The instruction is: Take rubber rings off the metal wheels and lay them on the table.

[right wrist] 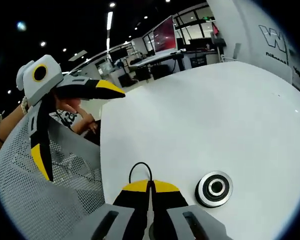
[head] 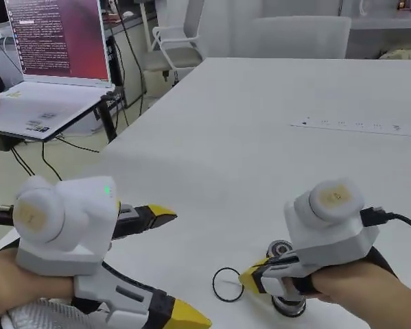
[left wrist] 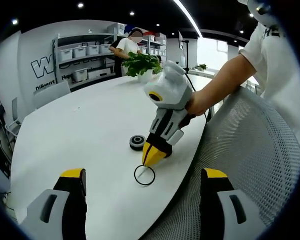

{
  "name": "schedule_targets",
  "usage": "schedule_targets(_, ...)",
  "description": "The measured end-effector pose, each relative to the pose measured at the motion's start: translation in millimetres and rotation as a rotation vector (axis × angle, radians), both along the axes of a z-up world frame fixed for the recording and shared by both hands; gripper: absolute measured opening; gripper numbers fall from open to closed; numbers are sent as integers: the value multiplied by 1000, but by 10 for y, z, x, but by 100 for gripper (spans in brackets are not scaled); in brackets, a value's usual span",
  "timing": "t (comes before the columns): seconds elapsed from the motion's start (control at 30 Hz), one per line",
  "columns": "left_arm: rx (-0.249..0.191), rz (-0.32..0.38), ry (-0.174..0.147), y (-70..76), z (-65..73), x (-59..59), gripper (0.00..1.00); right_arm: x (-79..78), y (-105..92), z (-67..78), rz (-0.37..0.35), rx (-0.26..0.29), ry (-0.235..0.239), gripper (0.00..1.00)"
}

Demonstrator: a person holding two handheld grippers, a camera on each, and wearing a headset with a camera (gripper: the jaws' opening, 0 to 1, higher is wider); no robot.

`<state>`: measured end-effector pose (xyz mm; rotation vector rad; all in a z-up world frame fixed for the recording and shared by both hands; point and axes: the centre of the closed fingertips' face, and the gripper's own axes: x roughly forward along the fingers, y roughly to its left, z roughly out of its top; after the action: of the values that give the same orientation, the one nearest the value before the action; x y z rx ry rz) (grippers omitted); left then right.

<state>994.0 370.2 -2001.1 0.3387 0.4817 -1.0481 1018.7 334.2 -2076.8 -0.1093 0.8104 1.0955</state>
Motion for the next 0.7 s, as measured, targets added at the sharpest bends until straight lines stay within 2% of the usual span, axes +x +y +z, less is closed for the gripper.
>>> schedule_targets(0.23, 3, 4, -9, 26, 1, 16, 93, -11, 12, -69, 12, -32, -21, 0)
schedule_targets(0.37, 2, 1, -13, 18, 10, 9, 93, -20, 14, -79, 9, -33, -16, 2)
schedule_targets(0.53, -2, -5, -19, 6, 27, 2, 93, 0, -9, -52, 3, -36, -31, 6)
schedule_targets(0.7, -6, -8, -21, 8, 34, 2, 93, 65, -137, 40, -29, -30, -43, 6)
